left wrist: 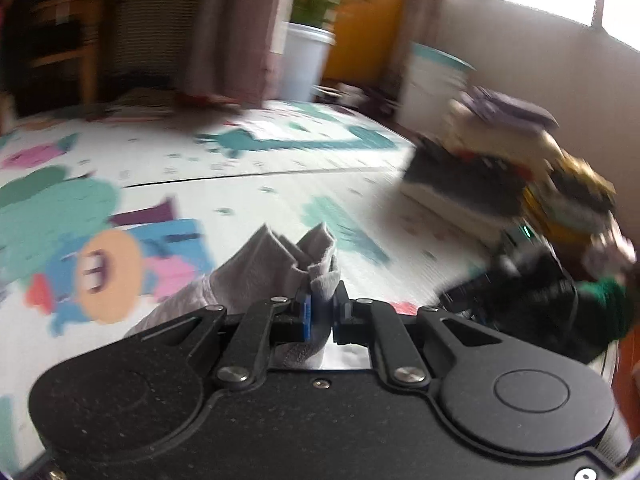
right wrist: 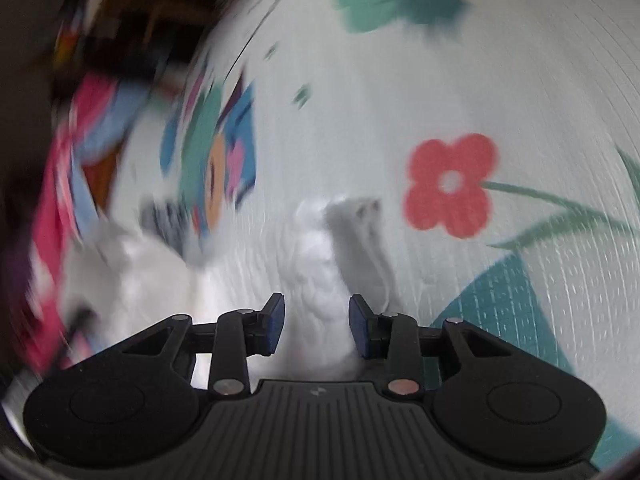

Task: Fold clothes

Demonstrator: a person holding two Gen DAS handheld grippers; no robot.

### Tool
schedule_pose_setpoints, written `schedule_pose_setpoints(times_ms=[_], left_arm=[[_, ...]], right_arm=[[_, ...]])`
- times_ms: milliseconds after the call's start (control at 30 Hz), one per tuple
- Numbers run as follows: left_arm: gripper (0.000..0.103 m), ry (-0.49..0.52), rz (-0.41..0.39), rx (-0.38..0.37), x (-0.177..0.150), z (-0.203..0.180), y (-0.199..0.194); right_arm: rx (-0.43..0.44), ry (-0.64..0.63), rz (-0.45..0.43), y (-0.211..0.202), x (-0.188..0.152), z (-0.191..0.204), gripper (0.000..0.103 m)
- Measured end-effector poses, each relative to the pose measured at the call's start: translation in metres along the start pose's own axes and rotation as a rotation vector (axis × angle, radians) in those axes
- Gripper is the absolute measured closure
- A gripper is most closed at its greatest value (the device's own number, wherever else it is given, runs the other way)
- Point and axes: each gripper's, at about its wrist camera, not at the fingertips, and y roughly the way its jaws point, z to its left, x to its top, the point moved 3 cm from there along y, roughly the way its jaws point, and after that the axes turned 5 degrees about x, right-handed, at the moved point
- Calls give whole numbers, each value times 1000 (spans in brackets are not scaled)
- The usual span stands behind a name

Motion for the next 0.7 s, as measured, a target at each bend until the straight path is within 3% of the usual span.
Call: schedule_pose_setpoints(times_ms=[133,233,467,533,567,633,700], left_arm=[[96,113,30,-37,-10,-41,34],[96,213,53,-39,-26,-69,46],[96,397,90,-20,-58,-104,72],[95,502,116,-13,-72,-116,86],[83,519,155,-47,-78,-120,93],[58,488,161,-127,-82,-122,88],[58,430,144,-195,-74,-118,68]], right_arm=[[81,89,-61,-16,8,-5,50],[132,129,-102,-29,13,-8,48],[101,124,-139,-47,21,-23,47],[70,95,-127,-46,20,-24,47],[51,74,-121,-45,19,-22,47],[10,21,-112,-43,17,-16,47],[-32,-66,-100,-44,15,-5,48]])
